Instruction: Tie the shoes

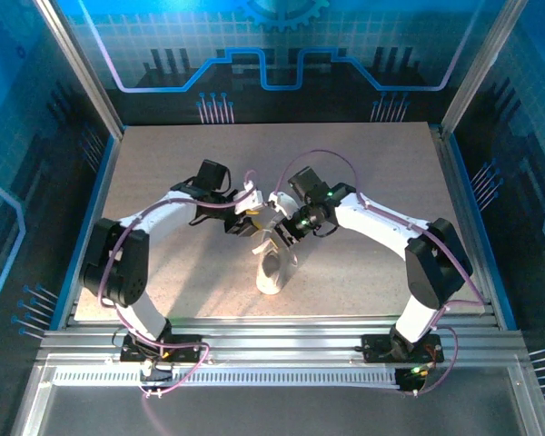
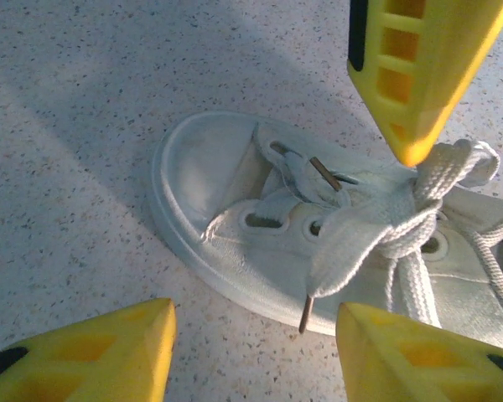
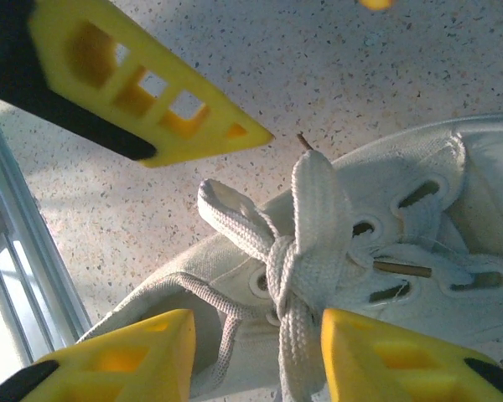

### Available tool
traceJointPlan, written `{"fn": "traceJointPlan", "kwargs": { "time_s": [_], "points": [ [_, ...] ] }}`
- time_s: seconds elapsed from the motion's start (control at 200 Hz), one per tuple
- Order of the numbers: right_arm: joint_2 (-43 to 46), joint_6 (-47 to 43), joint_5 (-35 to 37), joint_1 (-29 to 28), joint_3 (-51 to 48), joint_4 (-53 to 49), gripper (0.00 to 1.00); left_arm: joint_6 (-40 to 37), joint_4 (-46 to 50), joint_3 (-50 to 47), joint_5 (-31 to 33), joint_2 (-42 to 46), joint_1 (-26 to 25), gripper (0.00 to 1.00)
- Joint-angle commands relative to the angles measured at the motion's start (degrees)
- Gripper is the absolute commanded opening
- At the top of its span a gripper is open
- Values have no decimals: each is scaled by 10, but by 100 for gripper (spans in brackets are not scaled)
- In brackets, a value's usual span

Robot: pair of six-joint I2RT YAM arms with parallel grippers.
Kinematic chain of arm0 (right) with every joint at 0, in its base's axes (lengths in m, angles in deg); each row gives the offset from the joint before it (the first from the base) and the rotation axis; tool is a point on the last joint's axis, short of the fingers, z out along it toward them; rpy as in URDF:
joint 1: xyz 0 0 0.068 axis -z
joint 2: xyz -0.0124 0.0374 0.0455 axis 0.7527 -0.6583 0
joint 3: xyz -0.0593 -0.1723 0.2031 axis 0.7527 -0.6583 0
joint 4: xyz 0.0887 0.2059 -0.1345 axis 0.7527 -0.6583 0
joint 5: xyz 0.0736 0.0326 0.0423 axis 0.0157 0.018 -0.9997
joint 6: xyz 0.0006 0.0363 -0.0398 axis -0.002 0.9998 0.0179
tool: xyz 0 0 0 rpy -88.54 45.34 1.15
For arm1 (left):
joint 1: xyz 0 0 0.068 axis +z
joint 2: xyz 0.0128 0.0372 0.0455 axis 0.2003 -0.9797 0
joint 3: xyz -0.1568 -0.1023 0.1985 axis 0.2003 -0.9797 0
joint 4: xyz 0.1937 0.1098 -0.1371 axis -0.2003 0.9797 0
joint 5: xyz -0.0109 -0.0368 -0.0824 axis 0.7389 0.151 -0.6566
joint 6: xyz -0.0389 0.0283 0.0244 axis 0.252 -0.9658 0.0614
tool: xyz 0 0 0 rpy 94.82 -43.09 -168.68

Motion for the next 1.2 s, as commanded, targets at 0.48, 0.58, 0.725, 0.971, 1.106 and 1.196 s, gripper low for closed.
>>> {"fn": "traceJointPlan", "kwargs": {
  "time_s": [0.48, 0.58, 0.725, 0.971, 1.106, 1.196],
  "points": [
    [2, -2, 5, 3, -44, 24, 40, -12, -47, 13, -11, -49, -50, 46],
    [8, -3, 8, 8, -49, 23, 40, -18, -38, 12, -15, -46, -51, 44],
    [18, -8, 15, 14, -56, 19, 39, -20, -37, 1, -17, -34, -54, 52],
    [18, -4, 6, 14, -57, 24, 37, -19, -42, -30, -15, -6, -59, 57],
    [18, -1, 2, 14, -55, 28, 37, -17, -37, -35, -16, 4, -60, 58],
    [19, 4, 1, 14, -56, 32, 38, -16, -35, -44, -11, 16, -60, 59]
  ]
}}
